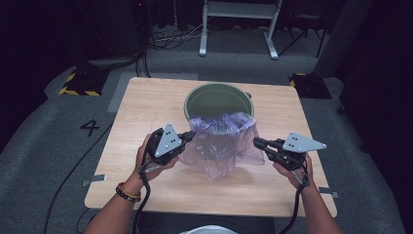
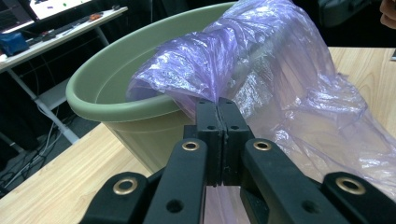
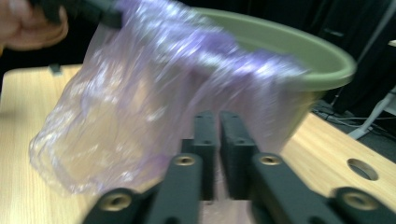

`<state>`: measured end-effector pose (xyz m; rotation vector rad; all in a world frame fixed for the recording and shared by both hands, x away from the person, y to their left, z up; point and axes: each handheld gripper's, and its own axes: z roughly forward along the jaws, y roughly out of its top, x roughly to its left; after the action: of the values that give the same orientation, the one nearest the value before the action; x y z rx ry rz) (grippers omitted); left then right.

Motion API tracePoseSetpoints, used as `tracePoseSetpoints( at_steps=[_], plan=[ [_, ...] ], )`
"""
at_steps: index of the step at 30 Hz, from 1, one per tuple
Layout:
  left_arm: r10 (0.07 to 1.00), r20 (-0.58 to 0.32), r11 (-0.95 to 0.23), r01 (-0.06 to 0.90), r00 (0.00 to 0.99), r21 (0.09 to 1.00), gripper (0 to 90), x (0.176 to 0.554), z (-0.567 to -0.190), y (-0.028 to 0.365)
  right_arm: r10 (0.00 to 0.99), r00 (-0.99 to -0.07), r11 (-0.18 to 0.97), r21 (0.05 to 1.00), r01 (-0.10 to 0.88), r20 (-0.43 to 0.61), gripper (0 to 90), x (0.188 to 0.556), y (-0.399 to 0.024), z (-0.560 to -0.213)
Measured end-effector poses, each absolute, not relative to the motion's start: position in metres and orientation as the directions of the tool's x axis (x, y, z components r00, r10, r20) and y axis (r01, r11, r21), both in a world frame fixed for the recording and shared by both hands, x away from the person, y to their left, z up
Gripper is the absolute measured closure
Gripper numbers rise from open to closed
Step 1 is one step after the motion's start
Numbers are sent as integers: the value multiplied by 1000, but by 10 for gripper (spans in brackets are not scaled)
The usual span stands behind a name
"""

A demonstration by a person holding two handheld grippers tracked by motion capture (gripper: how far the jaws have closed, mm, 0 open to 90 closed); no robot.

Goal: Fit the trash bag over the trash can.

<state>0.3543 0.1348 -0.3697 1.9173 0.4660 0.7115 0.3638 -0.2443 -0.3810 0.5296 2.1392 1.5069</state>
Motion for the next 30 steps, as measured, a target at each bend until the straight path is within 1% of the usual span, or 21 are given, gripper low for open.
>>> tracePoseSetpoints(
  at_steps=[1,2,3,4,6,8,10,11,12,13,14,15,16,17,20,24,25,26,28,29,30],
  plan=[
    [599,270,-425,13,754,905,890,354,-369,135,557,-816,323,945,44,-153,760,364,-244,-381],
    [598,271,-425,12,754,905,890,354,-370,136,598,-794,282,956,83,-107,483,367,-248,-379],
    [596,271,-427,12,756,904,890,354,-370,136,616,-783,277,954,112,-86,405,371,-249,-380],
    [596,268,-425,15,757,905,890,354,-370,136,616,-783,277,954,112,-86,405,371,-249,-380],
    [592,272,-433,15,759,901,890,355,-371,135,638,-768,277,949,151,-64,297,378,-250,-385],
    [590,270,-431,14,761,902,891,355,-372,134,649,-758,299,937,181,-60,236,388,-246,-394],
    [590,273,-432,11,760,902,891,355,-372,134,652,-756,302,934,191,-56,229,392,-245,-397],
    [588,276,-434,8,760,901,891,355,-372,134,646,-762,305,926,223,-29,224,401,-243,-403],
    [588,276,-434,8,760,901,890,355,-372,134,646,-762,305,926,223,-29,224,401,-243,-403],
    [589,274,-431,9,761,902,890,356,-372,134,639,-769,309,920,239,-15,247,405,-242,-406],
    [589,271,-430,12,761,903,891,356,-372,134,634,-773,315,917,245,-11,344,408,-241,-409],
    [590,269,-429,13,762,903,891,357,-371,134,615,-788,325,915,238,-13,467,410,-240,-411],
    [590,269,-429,13,762,903,891,358,-371,135,609,-793,325,917,232,-15,568,410,-239,-411],
    [589,269,-430,13,762,903,891,358,-371,135,600,-800,326,921,214,-26,697,409,-238,-411],
    [595,272,-426,10,757,905,891,359,-369,137,585,-808,313,939,145,-71,896,402,-238,-405],
    [602,281,-432,8,747,902,890,363,-363,141,591,-801,290,951,108,-89,900,396,-241,-394],
    [605,280,-429,9,745,903,890,364,-362,142,596,-796,279,957,85,-103,900,393,-244,-383],
    [610,274,-424,13,744,906,890,365,-361,143,596,-796,279,957,85,-103,900,393,-244,-383],
    [613,273,-423,16,742,906,878,369,-357,146,609,-785,260,964,58,-117,900,392,-247,-366],
    [616,271,-422,20,740,906,878,371,-354,147,609,-785,260,964,58,-117,900,392,-247,-366],
    [617,273,-426,22,738,904,871,373,-352,148,618,-776,256,965,48,-125,900,394,-248,-355]
  ],
)
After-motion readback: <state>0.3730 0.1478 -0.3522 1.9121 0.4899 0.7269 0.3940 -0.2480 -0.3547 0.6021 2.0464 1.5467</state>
